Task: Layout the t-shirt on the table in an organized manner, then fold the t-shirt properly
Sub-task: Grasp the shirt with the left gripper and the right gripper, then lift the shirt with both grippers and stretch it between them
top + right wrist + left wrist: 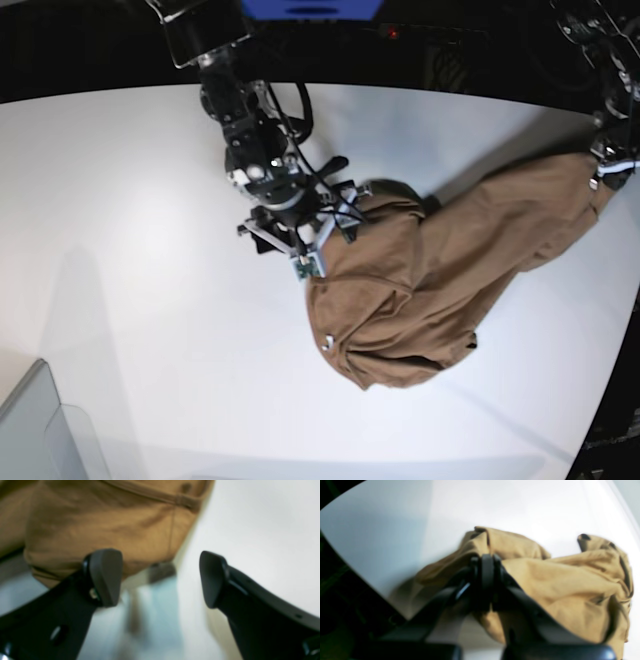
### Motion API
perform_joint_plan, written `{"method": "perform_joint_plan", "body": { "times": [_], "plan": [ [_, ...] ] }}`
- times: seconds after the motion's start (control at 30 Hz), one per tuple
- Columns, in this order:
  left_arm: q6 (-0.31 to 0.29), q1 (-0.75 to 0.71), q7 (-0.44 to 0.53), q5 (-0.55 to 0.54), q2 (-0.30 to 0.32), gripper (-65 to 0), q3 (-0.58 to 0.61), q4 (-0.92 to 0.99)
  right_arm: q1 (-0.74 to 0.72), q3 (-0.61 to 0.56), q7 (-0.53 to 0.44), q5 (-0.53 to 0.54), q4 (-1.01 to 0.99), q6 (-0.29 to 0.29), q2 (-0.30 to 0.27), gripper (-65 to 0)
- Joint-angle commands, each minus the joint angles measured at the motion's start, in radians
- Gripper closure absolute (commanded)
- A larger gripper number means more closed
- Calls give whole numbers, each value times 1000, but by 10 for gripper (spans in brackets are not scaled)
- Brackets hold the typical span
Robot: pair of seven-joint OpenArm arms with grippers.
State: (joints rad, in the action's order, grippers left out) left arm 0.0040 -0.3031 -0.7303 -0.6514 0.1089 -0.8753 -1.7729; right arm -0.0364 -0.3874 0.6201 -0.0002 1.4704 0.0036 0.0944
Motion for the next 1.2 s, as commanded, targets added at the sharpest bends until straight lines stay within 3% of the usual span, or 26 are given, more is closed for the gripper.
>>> {"method": "perform_joint_plan", "body": {
  "times": [0.0, 0.23, 0.33, 0.43, 0.57, 0.87, 1.17],
  "plan": [
    [-2, -1, 16, -9, 15, -4, -5, -17, -30, 0, -24, 1, 3, 3, 14, -487],
    [-2, -6, 16, -8, 13, -4, -5, -17, -109, 0, -26, 1, -132, 3, 31, -485],
    [-2, -15, 21, -14, 13, -4, -5, -15, -139, 8, -26, 67, -182, 3, 24, -440],
    [-2, -15, 21, -14, 13, -4, -5, -15, -150, 64, -26, 173, -199, 3, -5, -305],
    [-2, -15, 21, -15, 13, -4, -5, -15, -141, 127, -15, 286, -162, 3, -52, -6],
    [-2, -11, 22, -17, 13, -4, -6, -64, 66, 190, 5, 378, 283, 3, -166, 0],
    [-2, 0, 18, -18, -15, -4, 0, -210, 254, 218, 5, 377, 571, 3, -213, 0]
  ]
}}
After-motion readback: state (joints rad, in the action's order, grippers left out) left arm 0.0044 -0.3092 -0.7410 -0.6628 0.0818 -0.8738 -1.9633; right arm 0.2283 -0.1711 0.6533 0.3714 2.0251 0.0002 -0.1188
